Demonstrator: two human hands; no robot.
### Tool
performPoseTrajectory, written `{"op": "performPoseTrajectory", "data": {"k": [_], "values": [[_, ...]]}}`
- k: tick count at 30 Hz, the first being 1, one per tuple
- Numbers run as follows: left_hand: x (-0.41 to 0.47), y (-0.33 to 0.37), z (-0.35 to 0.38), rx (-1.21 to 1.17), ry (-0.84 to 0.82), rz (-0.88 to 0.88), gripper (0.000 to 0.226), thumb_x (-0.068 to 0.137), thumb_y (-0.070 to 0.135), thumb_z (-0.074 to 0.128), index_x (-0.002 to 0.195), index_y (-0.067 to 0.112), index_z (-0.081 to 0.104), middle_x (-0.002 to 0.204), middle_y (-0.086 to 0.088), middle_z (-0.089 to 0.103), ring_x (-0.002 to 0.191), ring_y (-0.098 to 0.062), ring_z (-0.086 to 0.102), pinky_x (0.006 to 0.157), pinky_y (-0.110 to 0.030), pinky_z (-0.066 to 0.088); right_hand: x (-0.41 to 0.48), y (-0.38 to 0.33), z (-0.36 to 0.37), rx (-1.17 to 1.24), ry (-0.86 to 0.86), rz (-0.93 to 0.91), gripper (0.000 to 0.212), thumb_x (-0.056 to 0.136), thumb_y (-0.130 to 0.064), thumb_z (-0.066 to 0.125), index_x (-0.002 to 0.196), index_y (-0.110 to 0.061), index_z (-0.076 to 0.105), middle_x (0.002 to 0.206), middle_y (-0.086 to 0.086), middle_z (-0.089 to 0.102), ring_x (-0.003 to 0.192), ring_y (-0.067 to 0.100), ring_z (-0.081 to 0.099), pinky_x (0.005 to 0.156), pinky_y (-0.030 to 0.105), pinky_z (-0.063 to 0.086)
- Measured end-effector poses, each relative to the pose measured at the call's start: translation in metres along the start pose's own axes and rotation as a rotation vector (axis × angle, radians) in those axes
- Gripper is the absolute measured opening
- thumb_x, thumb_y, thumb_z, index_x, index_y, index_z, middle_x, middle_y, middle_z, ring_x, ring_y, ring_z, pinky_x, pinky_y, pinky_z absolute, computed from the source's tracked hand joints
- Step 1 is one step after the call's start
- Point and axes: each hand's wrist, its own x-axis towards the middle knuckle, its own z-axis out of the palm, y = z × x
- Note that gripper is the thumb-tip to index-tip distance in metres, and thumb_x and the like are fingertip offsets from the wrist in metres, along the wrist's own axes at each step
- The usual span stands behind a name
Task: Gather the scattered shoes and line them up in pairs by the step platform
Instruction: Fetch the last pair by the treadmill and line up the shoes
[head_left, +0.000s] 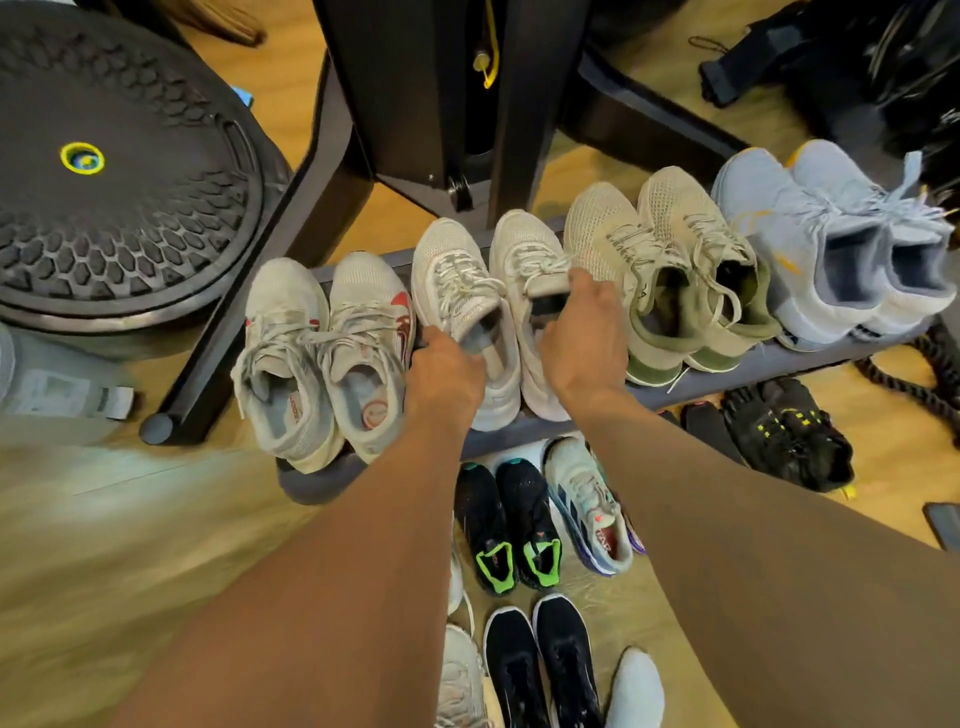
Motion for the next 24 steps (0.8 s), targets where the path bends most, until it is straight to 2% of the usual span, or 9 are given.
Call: {"op": "performPoseTrajectory", "data": {"k": [3,7,10,13,19,22,24], "values": [[0.01,0.0,0.011,-0.011,0.018,-0.049,0.049,0.093,0.011,0.053,0.136,0.001,0.032,0.126,-0.025,0.054,0.114,-0.042,0.055,0.088,-0.044,0.047,0.005,0.011,0.011,-0.016,0.009,0.087,0.058,0.088,-0.003,0.053,0.142,-0.008,0.033,0.135,0.016,0.039,0.123,0.034,0.041,0.1,0.04,0.036],[0.017,-0.003,0.016,-0.052,0.051,-0.051,0.046,0.092,0.008,0.051,0.135,0.003,0.036,0.119,-0.024,0.057,0.105,-0.042,0.06,0.074,-0.038,0.05,0.017,0.023,0.02,-0.08,-0.038,0.206,0.037,0.094,-0.009,0.052,0.13,-0.009,0.047,0.14,0.015,0.04,0.124,0.034,0.042,0.098,0.04,0.039],[0.016,-0.002,0.016,-0.025,0.057,-0.034,0.041,0.092,0.008,0.053,0.13,0.002,0.039,0.115,-0.025,0.06,0.102,-0.042,0.061,0.079,-0.042,0.053,0.034,0.026,0.015,-0.144,-0.083,0.15,0.029,0.093,-0.009,0.051,0.122,-0.009,0.055,0.128,0.016,0.049,0.115,0.035,0.05,0.09,0.04,0.043],[0.017,0.0,0.016,-0.014,0.018,-0.034,0.038,0.093,0.007,0.052,0.129,0.003,0.04,0.114,-0.025,0.06,0.098,-0.043,0.063,0.081,-0.046,0.054,0.042,0.027,0.01,-0.173,-0.107,0.119,0.029,0.092,-0.009,0.052,0.12,-0.009,0.056,0.126,0.016,0.047,0.111,0.036,0.051,0.085,0.04,0.045],[0.02,0.005,0.016,0.024,-0.024,-0.067,0.042,0.093,0.006,0.046,0.133,0.006,0.035,0.117,-0.026,0.055,0.097,-0.045,0.063,0.08,-0.05,0.056,0.033,0.032,0.009,-0.218,-0.153,0.059,0.032,0.095,-0.008,0.048,0.126,-0.012,0.049,0.13,0.016,0.043,0.111,0.032,0.052,0.089,0.035,0.044],[0.017,0.007,0.014,0.038,-0.052,-0.106,0.047,0.093,0.013,0.049,0.136,0.006,0.031,0.124,-0.026,0.053,0.107,-0.044,0.057,0.085,-0.046,0.051,0.035,0.03,0.002,-0.186,-0.21,0.072,0.037,0.094,-0.008,0.049,0.131,-0.011,0.048,0.133,0.016,0.042,0.116,0.032,0.051,0.095,0.035,0.042],[0.014,0.011,0.014,0.069,-0.039,-0.142,0.053,0.093,0.022,0.051,0.138,0.005,0.03,0.137,-0.026,0.041,0.123,-0.044,0.044,0.096,-0.046,0.039,0.036,0.032,0.0,-0.137,-0.224,0.081,0.038,0.092,-0.008,0.051,0.13,-0.009,0.048,0.133,0.016,0.042,0.116,0.033,0.051,0.096,0.036,0.043]]}}
